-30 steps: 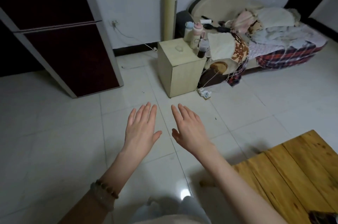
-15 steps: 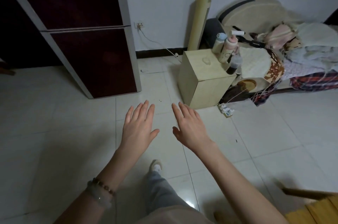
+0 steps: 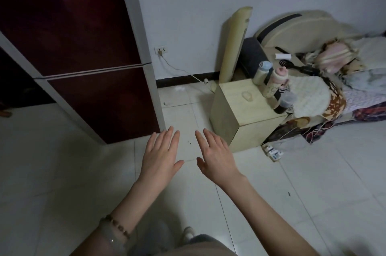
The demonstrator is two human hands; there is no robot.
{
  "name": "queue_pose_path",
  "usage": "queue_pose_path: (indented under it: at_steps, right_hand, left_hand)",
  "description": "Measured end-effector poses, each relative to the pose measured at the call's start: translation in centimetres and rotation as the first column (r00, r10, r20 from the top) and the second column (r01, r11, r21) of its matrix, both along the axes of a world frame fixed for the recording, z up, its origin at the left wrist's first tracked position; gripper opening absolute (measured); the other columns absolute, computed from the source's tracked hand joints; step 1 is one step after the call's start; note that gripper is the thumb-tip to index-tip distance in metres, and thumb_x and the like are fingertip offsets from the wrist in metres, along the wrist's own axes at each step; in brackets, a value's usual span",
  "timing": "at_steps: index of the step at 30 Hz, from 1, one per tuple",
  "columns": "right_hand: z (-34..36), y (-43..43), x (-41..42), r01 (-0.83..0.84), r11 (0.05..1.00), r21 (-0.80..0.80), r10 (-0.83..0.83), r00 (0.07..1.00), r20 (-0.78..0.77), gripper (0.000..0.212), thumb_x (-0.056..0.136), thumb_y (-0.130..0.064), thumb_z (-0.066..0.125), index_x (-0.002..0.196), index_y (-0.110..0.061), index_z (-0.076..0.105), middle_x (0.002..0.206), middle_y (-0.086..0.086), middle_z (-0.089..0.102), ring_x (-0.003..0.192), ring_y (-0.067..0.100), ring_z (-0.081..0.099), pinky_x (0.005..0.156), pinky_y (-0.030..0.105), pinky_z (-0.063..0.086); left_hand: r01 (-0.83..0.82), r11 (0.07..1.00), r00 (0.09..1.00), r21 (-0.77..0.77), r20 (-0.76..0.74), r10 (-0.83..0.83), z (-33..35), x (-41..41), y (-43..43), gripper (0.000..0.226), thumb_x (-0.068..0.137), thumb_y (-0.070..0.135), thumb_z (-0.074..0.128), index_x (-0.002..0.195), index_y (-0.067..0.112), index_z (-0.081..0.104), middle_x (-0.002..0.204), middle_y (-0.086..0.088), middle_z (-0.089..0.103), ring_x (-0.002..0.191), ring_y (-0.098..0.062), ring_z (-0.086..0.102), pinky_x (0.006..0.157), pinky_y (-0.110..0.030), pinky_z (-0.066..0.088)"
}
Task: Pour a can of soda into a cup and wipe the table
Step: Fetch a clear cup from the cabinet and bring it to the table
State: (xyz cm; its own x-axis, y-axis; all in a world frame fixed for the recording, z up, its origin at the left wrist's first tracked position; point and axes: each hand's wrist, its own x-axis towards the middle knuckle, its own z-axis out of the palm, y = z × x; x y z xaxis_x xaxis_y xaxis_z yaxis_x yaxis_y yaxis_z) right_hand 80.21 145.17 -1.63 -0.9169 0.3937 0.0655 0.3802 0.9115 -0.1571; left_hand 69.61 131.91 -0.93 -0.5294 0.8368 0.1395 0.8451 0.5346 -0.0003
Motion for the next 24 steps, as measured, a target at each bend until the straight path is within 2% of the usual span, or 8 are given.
queue_pose_path:
  at_steps: [4,11,15,18,21,24]
  right_hand:
    - [-0.2,3.1,-4.0,0.061,0.998,0.014,-0.061,0.998,-0.007,0.086,0.051,-0.025,0.087,0.127,-0.004,0.053,0.123,0.022,0.06,0.111,0.036,0.06,0.088,0.043,0.051]
    - [-1.6,8.7,-11.8,0.196,0.979,0.051,-0.195,0.981,-0.01,0.087,0.04,-0.031,0.089,0.119,-0.008,0.061,0.115,0.017,0.065,0.102,0.03,0.065,0.082,0.039,0.054]
    - [-1.7,12.0,-17.1,0.311,0.949,0.058,-0.311,0.95,-0.009,0.087,0.038,-0.03,0.089,0.118,-0.008,0.062,0.114,0.015,0.066,0.102,0.029,0.066,0.081,0.038,0.054]
    - [-1.3,14.2,-20.9,0.395,0.918,0.047,-0.394,0.919,-0.011,0.086,0.042,-0.027,0.088,0.121,-0.009,0.06,0.119,0.016,0.064,0.106,0.03,0.064,0.085,0.039,0.053]
    - [-0.8,16.2,-24.0,0.464,0.884,0.058,-0.464,0.886,-0.011,0.084,0.048,-0.026,0.086,0.125,-0.009,0.057,0.123,0.018,0.061,0.111,0.031,0.061,0.089,0.041,0.051]
    - [-0.7,18.3,-25.9,0.54,0.84,0.056,-0.54,0.841,-0.016,0.083,0.051,-0.023,0.085,0.127,-0.007,0.055,0.123,0.02,0.06,0.113,0.034,0.059,0.09,0.043,0.05]
  left_hand:
    - [0.05,0.999,0.999,0.005,0.018,-0.05,-0.7,-4.4,3.7,0.088,0.055,0.044,0.085,0.127,0.003,0.054,0.131,-0.017,0.055,0.119,-0.031,0.055,0.101,-0.049,0.041]
    - [0.186,0.982,0.982,-0.027,0.044,-0.185,-2.1,-14.0,11.3,0.091,0.053,0.049,0.084,0.127,0.007,0.055,0.132,-0.013,0.055,0.119,-0.027,0.056,0.101,-0.045,0.04]
    - [0.294,0.955,0.955,-0.024,0.055,-0.292,-2.0,-20.9,16.2,0.092,0.051,0.048,0.086,0.127,0.006,0.055,0.131,-0.013,0.056,0.118,-0.027,0.056,0.105,-0.043,0.029]
    - [0.362,0.932,0.932,-0.023,0.044,-0.361,-1.3,-25.5,19.5,0.092,0.049,0.048,0.086,0.126,0.005,0.056,0.13,-0.015,0.057,0.117,-0.028,0.057,0.106,-0.043,0.03]
    - [0.456,0.89,0.89,-0.004,0.024,-0.456,-0.9,-29.1,22.8,0.091,0.051,0.045,0.086,0.126,0.004,0.054,0.131,-0.016,0.056,0.117,-0.03,0.057,0.105,-0.042,0.025]
    - [0.526,0.851,0.851,-0.007,0.027,-0.525,-1.0,-31.3,25.9,0.092,0.051,0.044,0.086,0.126,0.003,0.054,0.131,-0.017,0.055,0.117,-0.03,0.056,0.105,-0.043,0.027]
